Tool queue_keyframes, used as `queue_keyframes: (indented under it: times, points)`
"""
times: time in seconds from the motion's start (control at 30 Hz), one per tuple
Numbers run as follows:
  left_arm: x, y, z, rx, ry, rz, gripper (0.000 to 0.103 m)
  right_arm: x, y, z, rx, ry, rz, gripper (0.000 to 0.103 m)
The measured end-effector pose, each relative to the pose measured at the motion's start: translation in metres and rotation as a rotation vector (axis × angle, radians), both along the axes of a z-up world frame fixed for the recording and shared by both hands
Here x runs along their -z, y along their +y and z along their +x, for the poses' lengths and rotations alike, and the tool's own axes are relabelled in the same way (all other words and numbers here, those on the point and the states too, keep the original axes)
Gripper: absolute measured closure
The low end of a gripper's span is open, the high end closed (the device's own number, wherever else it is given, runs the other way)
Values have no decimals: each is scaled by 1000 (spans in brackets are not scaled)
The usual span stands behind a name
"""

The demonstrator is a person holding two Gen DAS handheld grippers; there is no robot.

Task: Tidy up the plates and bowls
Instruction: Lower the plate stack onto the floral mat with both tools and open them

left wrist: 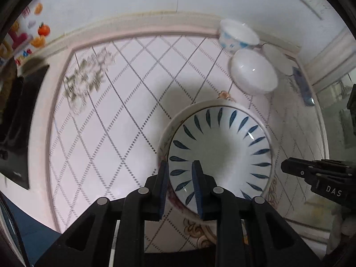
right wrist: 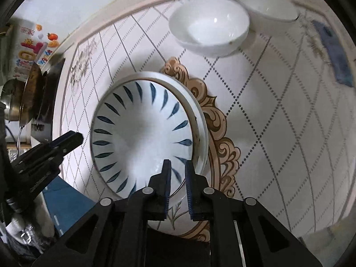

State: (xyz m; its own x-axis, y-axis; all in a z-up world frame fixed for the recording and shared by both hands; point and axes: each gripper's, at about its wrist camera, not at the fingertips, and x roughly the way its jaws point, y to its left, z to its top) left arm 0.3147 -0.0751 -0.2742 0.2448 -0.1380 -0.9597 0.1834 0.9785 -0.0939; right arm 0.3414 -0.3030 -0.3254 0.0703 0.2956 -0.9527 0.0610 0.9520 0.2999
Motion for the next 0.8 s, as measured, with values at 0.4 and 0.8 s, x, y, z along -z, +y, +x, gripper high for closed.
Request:
queue_keyframes:
  times: [0.4,0.8]
  points:
    - [-77,24,-32,66,-84,-36,74,-104,33,-58,99,-135,-61,41]
    - [-106,17,-56,103,-98,-64,73,-157,45,-89,118,-194,-44,41]
